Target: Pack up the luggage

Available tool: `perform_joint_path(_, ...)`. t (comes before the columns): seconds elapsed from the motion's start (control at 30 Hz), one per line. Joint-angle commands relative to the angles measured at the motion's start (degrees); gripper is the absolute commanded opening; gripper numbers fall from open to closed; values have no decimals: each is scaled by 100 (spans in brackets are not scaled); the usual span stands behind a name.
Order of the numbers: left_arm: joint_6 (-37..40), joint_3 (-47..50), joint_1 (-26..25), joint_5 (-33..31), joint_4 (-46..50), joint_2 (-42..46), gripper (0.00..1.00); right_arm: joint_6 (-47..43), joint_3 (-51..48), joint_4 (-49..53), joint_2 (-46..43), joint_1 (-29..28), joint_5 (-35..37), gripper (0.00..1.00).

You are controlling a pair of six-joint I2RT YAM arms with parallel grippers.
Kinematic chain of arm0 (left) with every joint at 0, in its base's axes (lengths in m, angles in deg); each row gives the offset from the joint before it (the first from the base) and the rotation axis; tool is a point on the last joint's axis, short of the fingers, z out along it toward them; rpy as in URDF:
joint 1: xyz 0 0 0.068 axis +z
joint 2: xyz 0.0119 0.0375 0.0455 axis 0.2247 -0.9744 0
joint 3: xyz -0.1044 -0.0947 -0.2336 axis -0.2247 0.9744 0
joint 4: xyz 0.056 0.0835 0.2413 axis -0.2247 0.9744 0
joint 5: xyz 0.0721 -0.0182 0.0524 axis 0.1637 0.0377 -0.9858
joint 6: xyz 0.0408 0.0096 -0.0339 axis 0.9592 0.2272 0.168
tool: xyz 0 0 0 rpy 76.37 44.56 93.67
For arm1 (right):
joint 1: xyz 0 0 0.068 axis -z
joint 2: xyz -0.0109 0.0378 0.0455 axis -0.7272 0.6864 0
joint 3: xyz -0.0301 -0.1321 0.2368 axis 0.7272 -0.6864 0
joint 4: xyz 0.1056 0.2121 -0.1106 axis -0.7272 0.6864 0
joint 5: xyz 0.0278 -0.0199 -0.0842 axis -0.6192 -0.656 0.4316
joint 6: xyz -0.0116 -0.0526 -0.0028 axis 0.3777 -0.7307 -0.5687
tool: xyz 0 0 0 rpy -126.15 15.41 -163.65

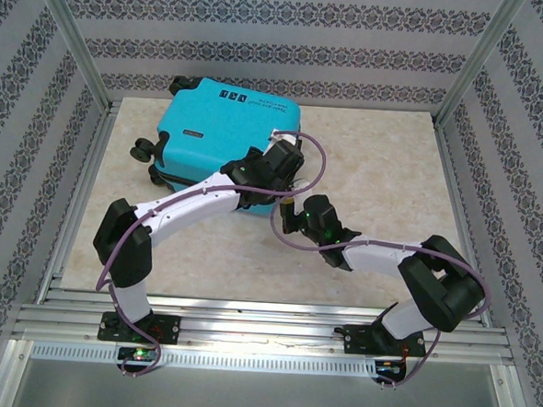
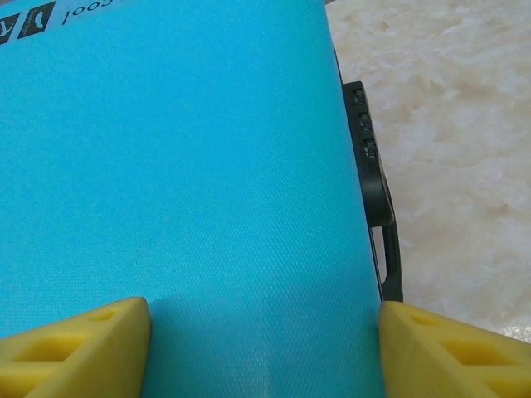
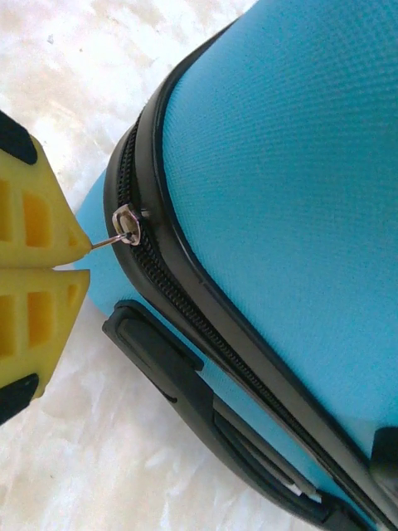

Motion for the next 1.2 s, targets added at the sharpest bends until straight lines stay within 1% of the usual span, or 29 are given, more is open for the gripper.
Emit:
perform_joint_path(0.0,-87,477,105,174,1871,-191,69,302,285,-5,106,691,1438,0)
perform_joint_path(0.2,-59,573,111,272,1767,-212,68,248,519,-104,346,926,1199,0)
perform_joint_path(0.3,-41,616,125,385,1709,-224,68,262,613,-236,480,1111,921,0)
perform_joint_path(0.33,-25,637,124,412,1678,-225,67,199,602,-341,486,1178,651,0)
perform_joint_path(0.43,3,703,133,505,1618,-235,67,92,654,-384,504,1272,624,0)
perform_joint_path(0.5,24,748,142,547,1591,-240,67,21,591,-639,555,1453,100,0)
perform_joint_path(0.57,27,761,142,591,1568,-232,66,-135,439,-1254,618,1582,-839,0)
perform_joint_path(0.6,58,759,142,657,1527,-207,66,-185,405,-1375,627,1569,-1126,0)
perform_joint_path(0.67,155,724,144,729,1437,-113,66,-250,361,-1365,618,1523,-1560,0)
perform_joint_path(0.73,227,621,151,769,1466,-36,66,-232,253,-1438,597,1444,-1762,0)
perform_joint_path(0.83,259,684,159,701,1700,93,66,-212,52,-1520,482,1275,-1788,0)
perform_joint_path(0.9,216,943,204,628,1824,273,66,-246,-47,-1449,396,1127,-1693,0)
perform_joint_path(1.1,-2,1882,253,1015,1744,1122,65,-119,-213,-1449,381,736,-1566,0)
perform_joint_path(1.17,-86,2096,256,917,1955,1398,65,-35,-309,-1490,329,631,-1538,0)
